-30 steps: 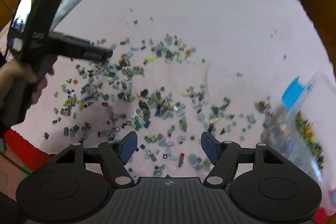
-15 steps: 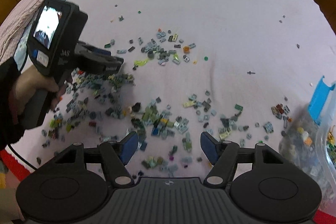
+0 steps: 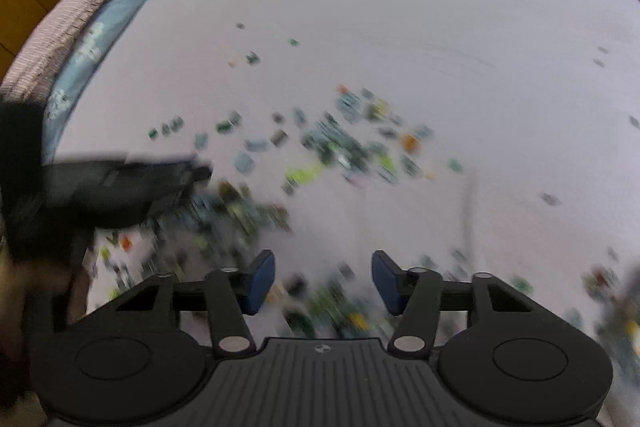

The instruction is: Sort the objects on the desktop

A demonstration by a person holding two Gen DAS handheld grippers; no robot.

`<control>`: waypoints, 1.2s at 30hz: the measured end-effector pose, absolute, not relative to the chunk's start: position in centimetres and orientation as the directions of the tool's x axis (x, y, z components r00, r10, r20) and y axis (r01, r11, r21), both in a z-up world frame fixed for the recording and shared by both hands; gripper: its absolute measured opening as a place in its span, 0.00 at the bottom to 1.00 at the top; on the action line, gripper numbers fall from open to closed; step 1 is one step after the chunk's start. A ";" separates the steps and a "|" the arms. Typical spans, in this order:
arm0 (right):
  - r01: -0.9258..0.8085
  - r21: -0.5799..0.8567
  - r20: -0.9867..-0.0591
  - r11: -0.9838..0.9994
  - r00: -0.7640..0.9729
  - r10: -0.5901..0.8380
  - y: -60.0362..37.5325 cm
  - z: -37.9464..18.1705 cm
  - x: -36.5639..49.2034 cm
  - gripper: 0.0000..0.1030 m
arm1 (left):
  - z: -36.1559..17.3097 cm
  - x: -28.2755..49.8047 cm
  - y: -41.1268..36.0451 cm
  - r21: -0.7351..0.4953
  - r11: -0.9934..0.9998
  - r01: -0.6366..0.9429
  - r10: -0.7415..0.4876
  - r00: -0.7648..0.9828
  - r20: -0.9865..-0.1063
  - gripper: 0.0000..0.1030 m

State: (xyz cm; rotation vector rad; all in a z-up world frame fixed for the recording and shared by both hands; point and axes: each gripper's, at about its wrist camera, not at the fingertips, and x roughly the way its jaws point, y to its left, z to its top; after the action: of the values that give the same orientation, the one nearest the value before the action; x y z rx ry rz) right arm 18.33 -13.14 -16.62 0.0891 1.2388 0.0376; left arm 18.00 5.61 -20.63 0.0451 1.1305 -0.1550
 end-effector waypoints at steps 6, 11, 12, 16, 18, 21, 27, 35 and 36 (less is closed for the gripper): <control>-0.050 0.120 -0.939 0.992 0.318 0.130 -8.9 -20.9 24.9 0.36 | -19.8 16.5 7.7 -0.048 0.995 0.092 -0.083 0.427 -0.900 0.18; -0.070 0.059 -0.943 0.996 0.323 0.078 -6.6 -23.7 28.0 0.35 | -19.7 17.3 8.5 -0.051 0.997 0.066 -0.074 0.437 -0.897 0.18; -0.062 0.053 -0.945 0.997 0.319 0.070 -6.6 -24.0 28.2 0.35 | -19.8 17.5 8.8 -0.051 0.997 0.061 -0.073 0.439 -0.896 0.18; -0.039 0.047 -0.946 0.998 0.319 0.057 -6.7 -25.0 28.5 0.32 | -20.0 18.2 9.1 -0.063 0.997 0.044 -0.076 0.442 -0.894 0.25; -0.032 0.052 -0.943 0.998 0.328 0.060 -6.9 -25.1 28.5 0.23 | -20.3 18.8 9.0 -0.072 0.996 0.045 -0.084 0.444 -0.892 0.26; -0.029 0.057 -0.938 0.998 0.342 0.063 -7.3 -25.1 28.3 0.22 | -21.0 20.0 8.3 -0.072 0.995 0.064 -0.093 0.448 -0.889 0.26; -0.029 0.058 -0.937 0.998 0.343 0.065 -8.1 -24.3 27.2 0.22 | -23.9 22.6 7.2 -0.057 0.997 0.054 -0.074 0.415 -0.907 0.27; -0.011 0.079 -0.937 0.997 0.341 0.078 -8.9 -22.2 25.1 0.22 | -24.0 23.1 6.8 -0.046 0.995 0.088 -0.080 0.441 -0.894 0.16; -0.008 0.082 -0.936 0.997 0.342 0.079 -8.9 -22.0 24.9 0.22 | -23.6 22.9 6.8 -0.047 0.995 0.091 -0.083 0.448 -0.890 0.16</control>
State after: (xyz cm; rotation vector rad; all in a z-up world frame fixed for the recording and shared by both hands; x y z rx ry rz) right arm 24.92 -8.93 -21.98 0.0665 1.2202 0.0566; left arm 22.90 6.82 -23.58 0.0075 1.1008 -0.1076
